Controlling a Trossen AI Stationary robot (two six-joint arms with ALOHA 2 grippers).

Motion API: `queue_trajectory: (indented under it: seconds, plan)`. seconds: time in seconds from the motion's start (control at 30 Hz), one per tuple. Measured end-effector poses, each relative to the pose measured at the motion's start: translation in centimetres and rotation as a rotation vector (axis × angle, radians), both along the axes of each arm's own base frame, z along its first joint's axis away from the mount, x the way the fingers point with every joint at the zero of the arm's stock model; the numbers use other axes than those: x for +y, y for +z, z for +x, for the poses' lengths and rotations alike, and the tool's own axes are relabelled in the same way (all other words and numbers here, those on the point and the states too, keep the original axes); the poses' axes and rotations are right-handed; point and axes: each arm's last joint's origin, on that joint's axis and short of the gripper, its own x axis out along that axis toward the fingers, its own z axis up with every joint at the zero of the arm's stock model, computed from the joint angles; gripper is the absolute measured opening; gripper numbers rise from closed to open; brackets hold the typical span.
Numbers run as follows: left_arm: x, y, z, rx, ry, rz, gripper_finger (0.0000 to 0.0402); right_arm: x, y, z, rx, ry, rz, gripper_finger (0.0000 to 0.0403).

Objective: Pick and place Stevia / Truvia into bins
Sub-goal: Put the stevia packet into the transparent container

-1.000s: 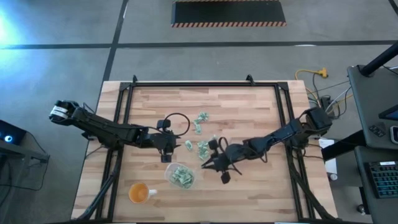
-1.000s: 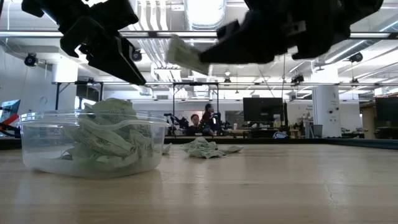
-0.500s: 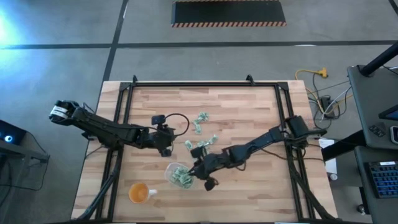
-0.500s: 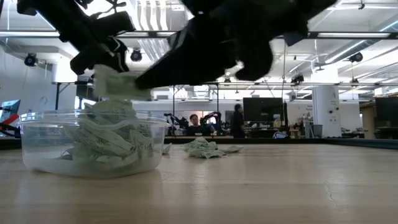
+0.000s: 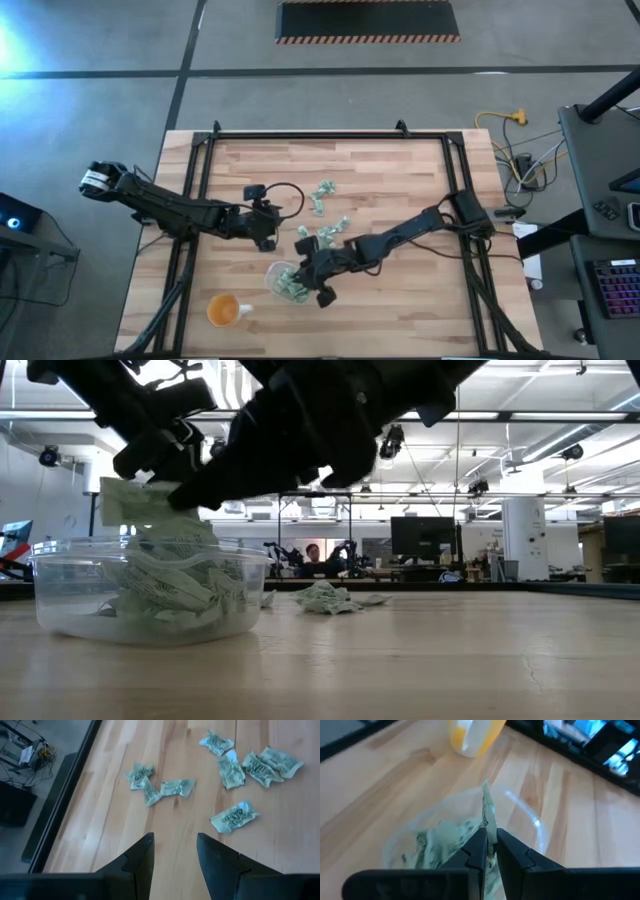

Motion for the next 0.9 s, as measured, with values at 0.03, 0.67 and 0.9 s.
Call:
queue_trajectory:
  seconds: [0.03,0.67,0.9]
  plan:
    - [0.0,0.0,0.0,0.003,0.0,0.001,0.0132,-0.1,0.1,0.1,-0.005,-0.006,0.004,0.0031]
    - [0.0,0.0,0.0,0.004,0.001,0.002,0.0132,-0.6,-1.4,0.8,0.002,0.035,0.045,0.0103]
    - [0.0,0.0,0.0,0.004,0.001,0.002,0.0132,-0.3,-1.7,0.4,0.083,0.167,0.126,0.0155]
